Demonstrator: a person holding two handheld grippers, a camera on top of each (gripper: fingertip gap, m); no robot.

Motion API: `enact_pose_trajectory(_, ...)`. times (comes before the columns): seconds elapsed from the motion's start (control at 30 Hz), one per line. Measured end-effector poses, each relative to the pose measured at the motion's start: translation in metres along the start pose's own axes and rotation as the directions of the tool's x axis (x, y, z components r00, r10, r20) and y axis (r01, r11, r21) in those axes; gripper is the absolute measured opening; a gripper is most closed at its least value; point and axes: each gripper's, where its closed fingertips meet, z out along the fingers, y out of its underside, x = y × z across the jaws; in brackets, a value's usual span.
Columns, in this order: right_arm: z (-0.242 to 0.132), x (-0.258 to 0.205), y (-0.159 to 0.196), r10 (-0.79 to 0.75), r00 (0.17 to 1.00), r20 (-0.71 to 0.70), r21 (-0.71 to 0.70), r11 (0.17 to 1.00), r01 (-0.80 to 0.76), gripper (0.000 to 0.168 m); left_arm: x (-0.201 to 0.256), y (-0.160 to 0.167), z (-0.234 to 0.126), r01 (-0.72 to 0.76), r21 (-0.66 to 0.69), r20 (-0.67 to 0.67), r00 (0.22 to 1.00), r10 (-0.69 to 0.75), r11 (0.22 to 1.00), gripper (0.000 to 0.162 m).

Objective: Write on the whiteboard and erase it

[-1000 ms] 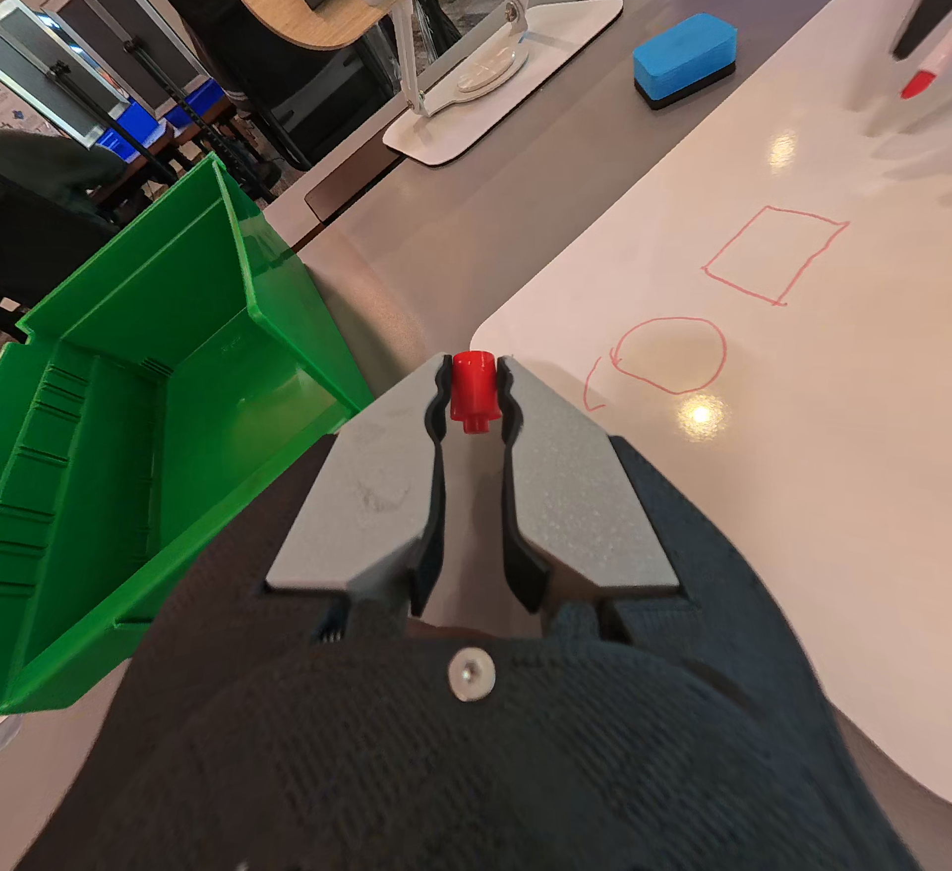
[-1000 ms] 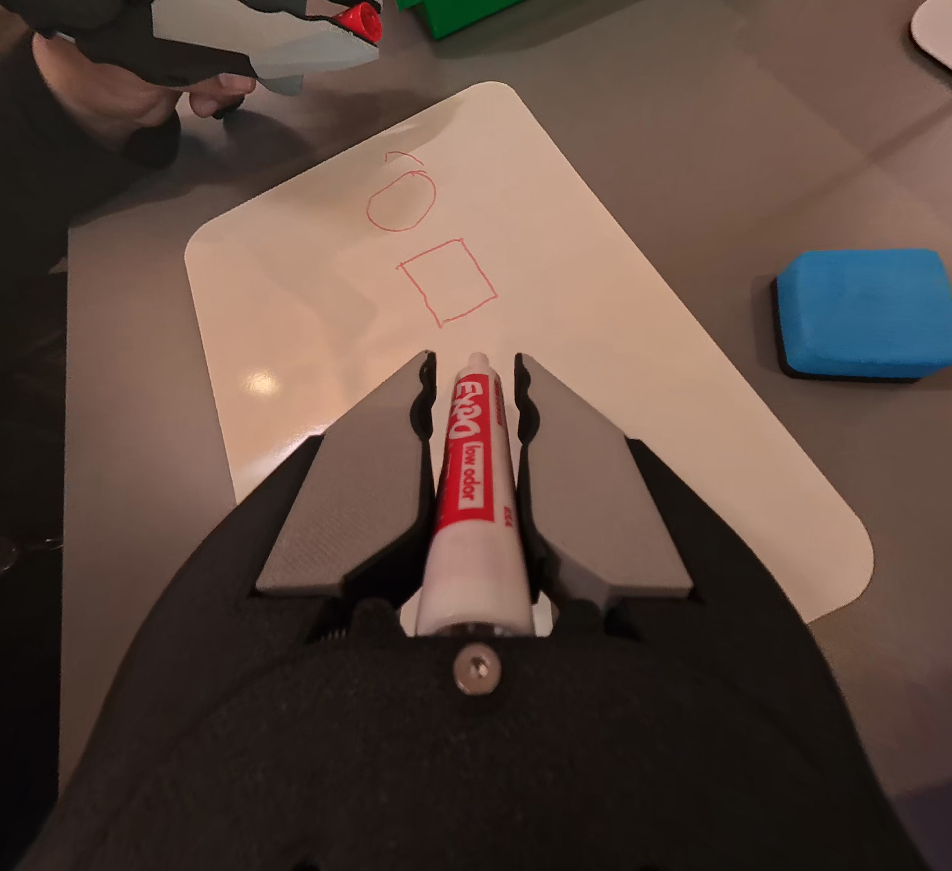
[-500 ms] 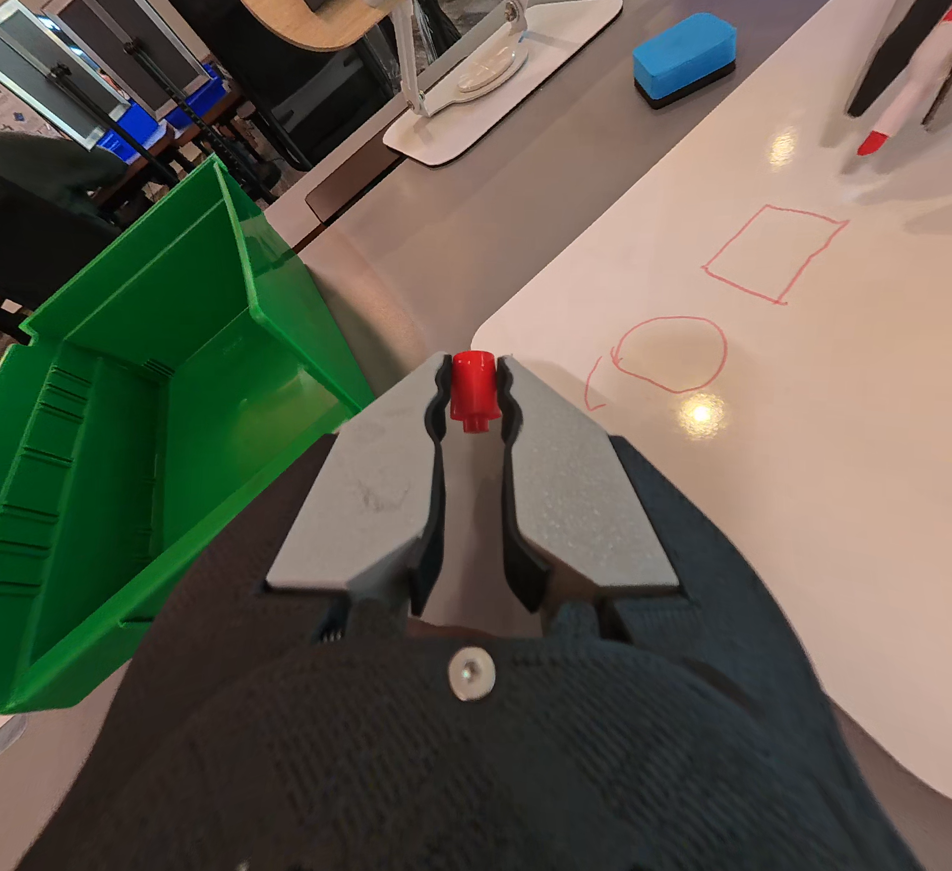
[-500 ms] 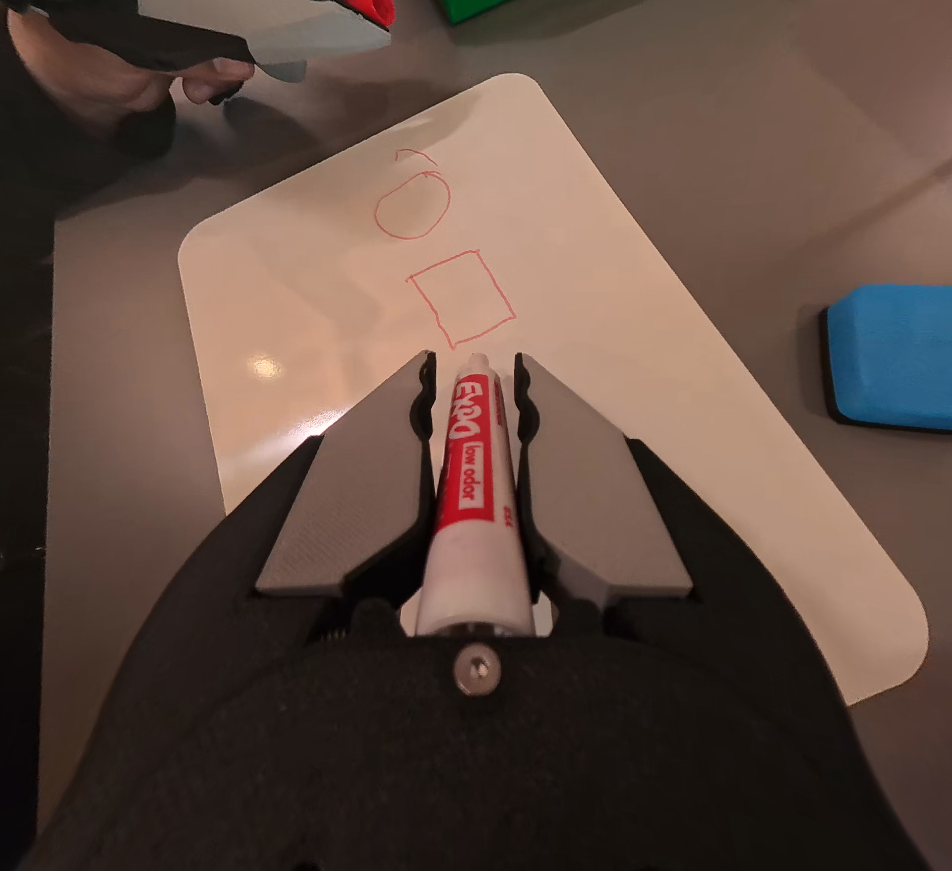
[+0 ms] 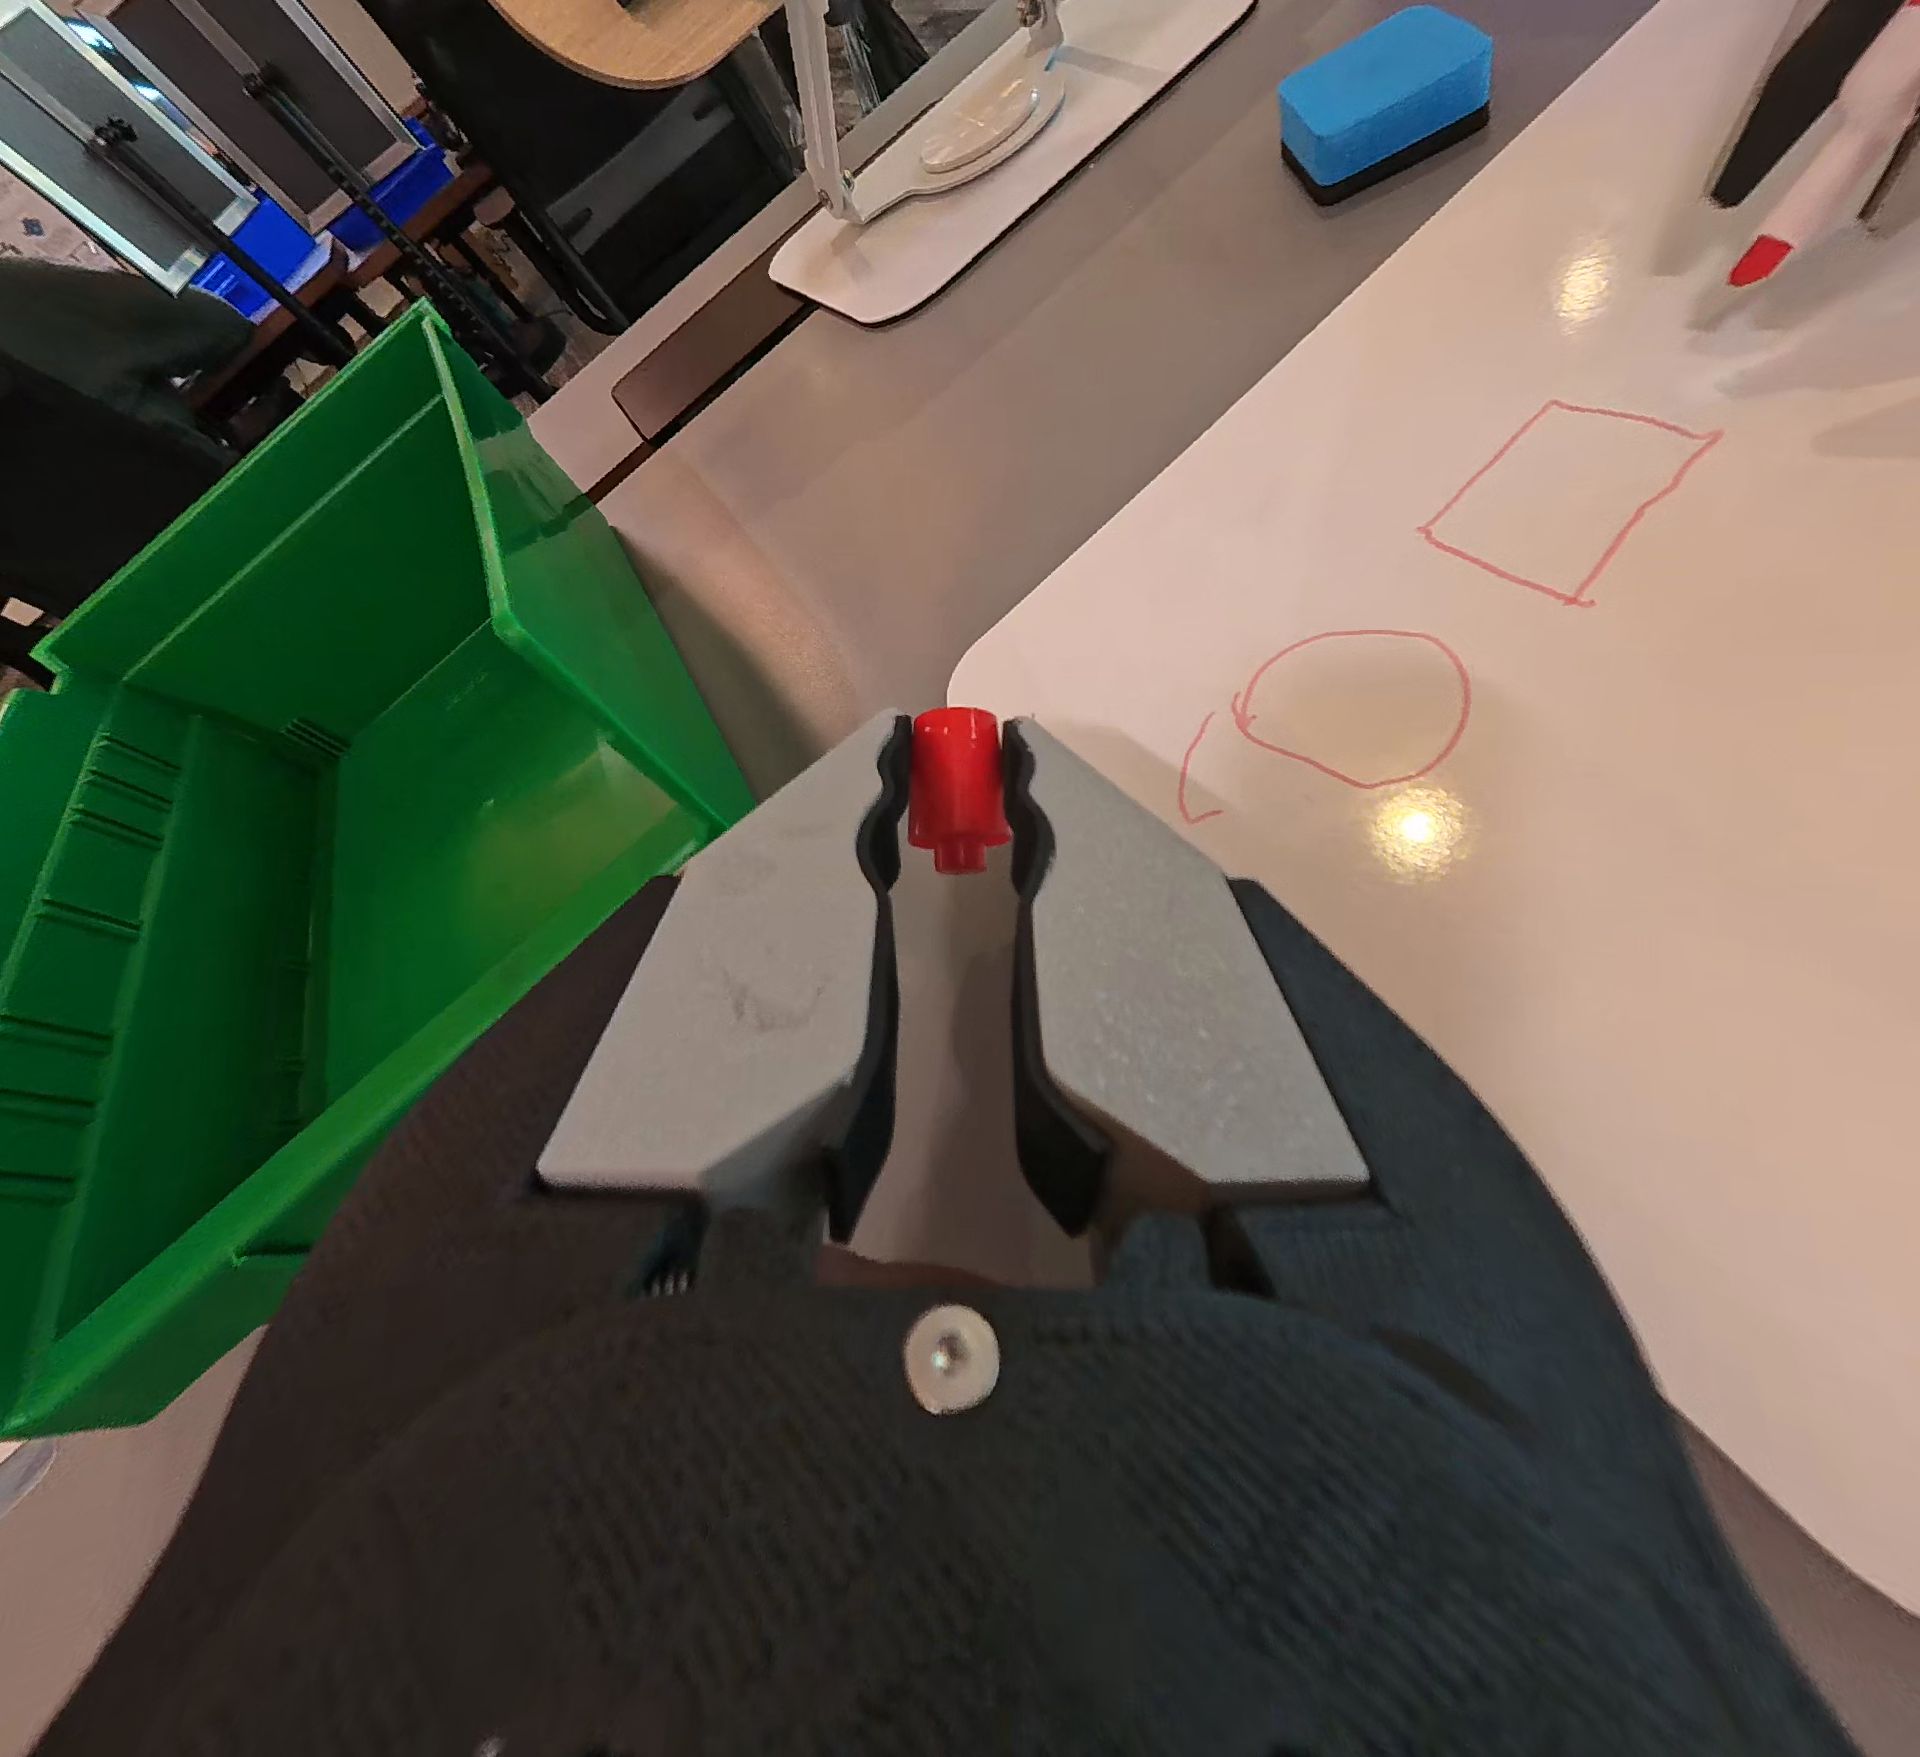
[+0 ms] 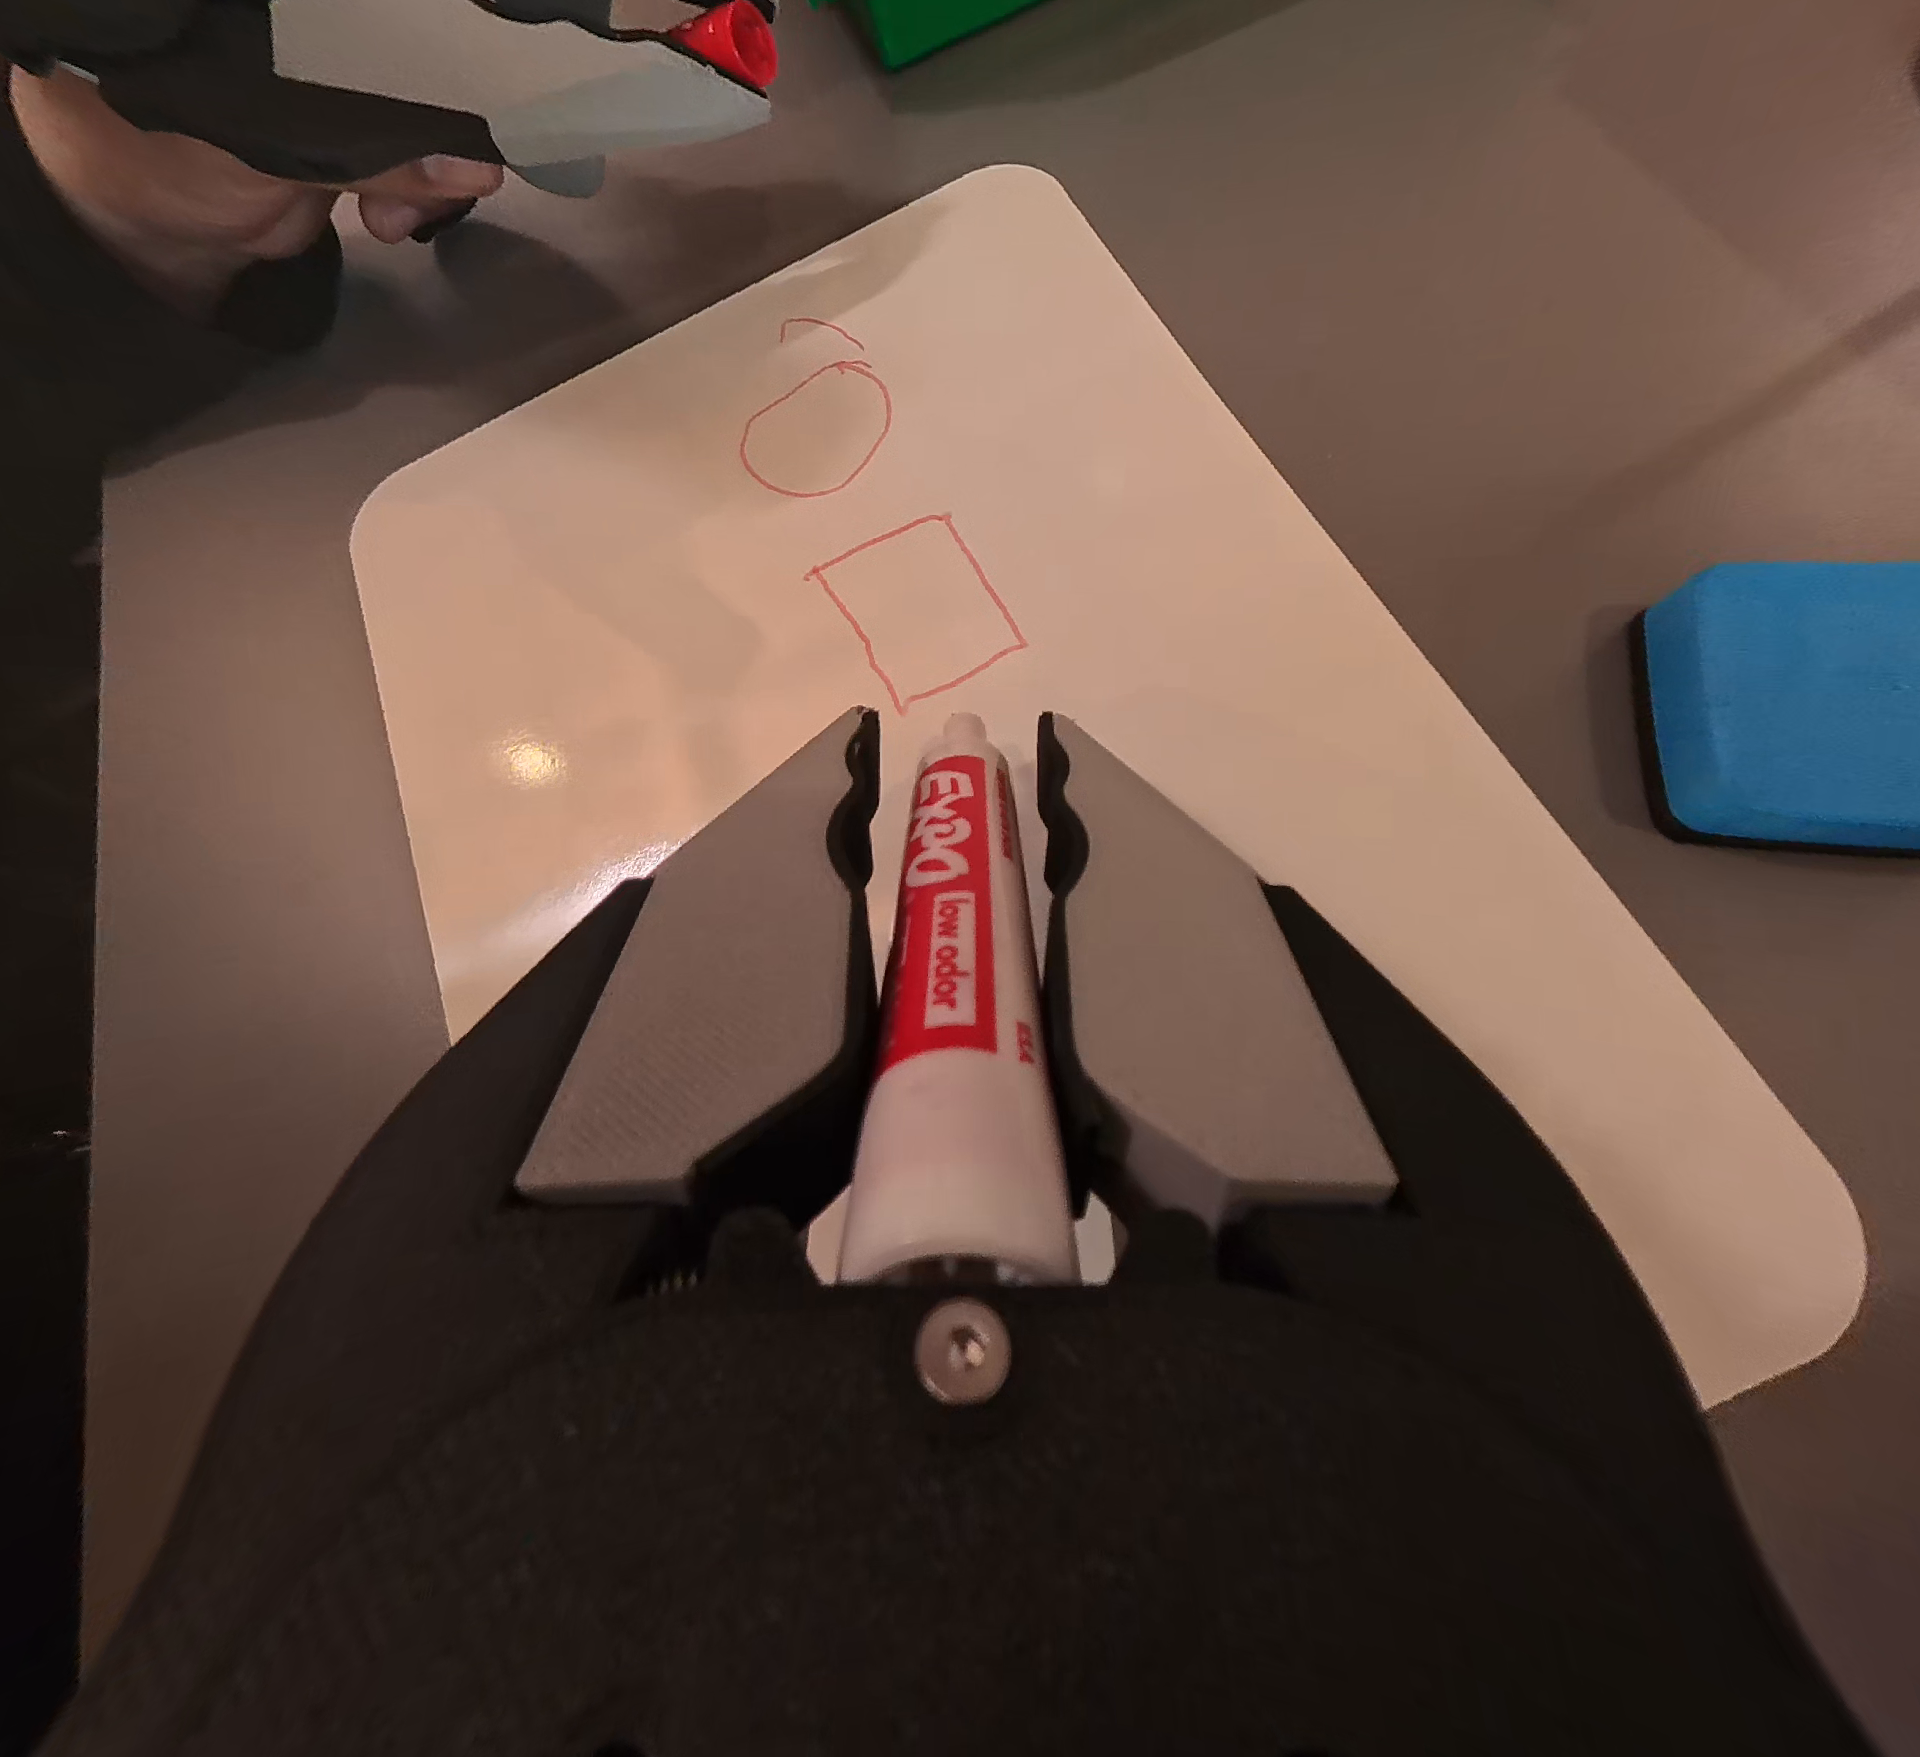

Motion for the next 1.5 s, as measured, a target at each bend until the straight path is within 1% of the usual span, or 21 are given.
enact_pose_trajectory(0.33, -0.004, 0.002, -0.001, 0.02, 1.0, 0.0, 0.01, 1.0, -0.02, 0.029, -0.001, 0.0, -0.001, 0.004, 0.0, 0.003, 1.0, -0.004, 1.0, 0.015)
enact_pose_trajectory(0.47, -0.007, 0.001, -0.002, 0.032, 0.999, 0.039, 0.024, 0.999, -0.033, 0.03, -0.001, -0.001, -0.002, 0.007, 0.004, 0.003, 1.0, -0.007, 1.0, 0.016)
enact_pose_trajectory(0.7, -0.005, -0.001, -0.001, 0.108, 0.989, 0.101, 0.015, 0.994, -0.11, 0.03, -0.002, 0.0, -0.002, 0.008, 0.003, 0.005, 1.0, -0.008, 1.0, 0.015)
enact_pose_trajectory(0.93, 0.007, -0.005, -0.001, 0.059, 0.995, 0.075, -0.023, 0.998, -0.058, 0.029, -0.002, -0.001, -0.003, 0.006, 0.005, 0.004, 1.0, -0.006, 1.0, 0.016)
enact_pose_trajectory(1.03, 0.011, -0.001, 0.003, 0.03, 0.999, 0.033, -0.053, 0.998, -0.028, 0.028, -0.003, -0.002, -0.004, 0.01, 0.008, 0.005, 1.0, -0.01, 1.0, 0.015)
enact_pose_trajectory(1.17, 0.01, 0.0, 0.001, 0.025, 0.999, 0.023, -0.053, 0.998, -0.024, 0.028, -0.002, -0.002, -0.004, 0.011, 0.009, 0.003, 1.0, -0.011, 1.0, 0.016)
enact_pose_trajectory(1.27, 0.012, 0.002, 0.003, 0.014, 1.0, -0.001, -0.073, 0.997, -0.014, 0.028, -0.002, -0.002, -0.003, 0.009, 0.007, 0.002, 1.0, -0.009, 1.0, 0.016)
enact_pose_trajectory(1.5, 0.018, 0.0, 0.006, -0.001, 1.0, -0.006, -0.105, 0.995, 0.0, 0.029, -0.002, -0.001, -0.004, 0.011, 0.006, 0.001, 1.0, -0.011, 1.0, 0.015)
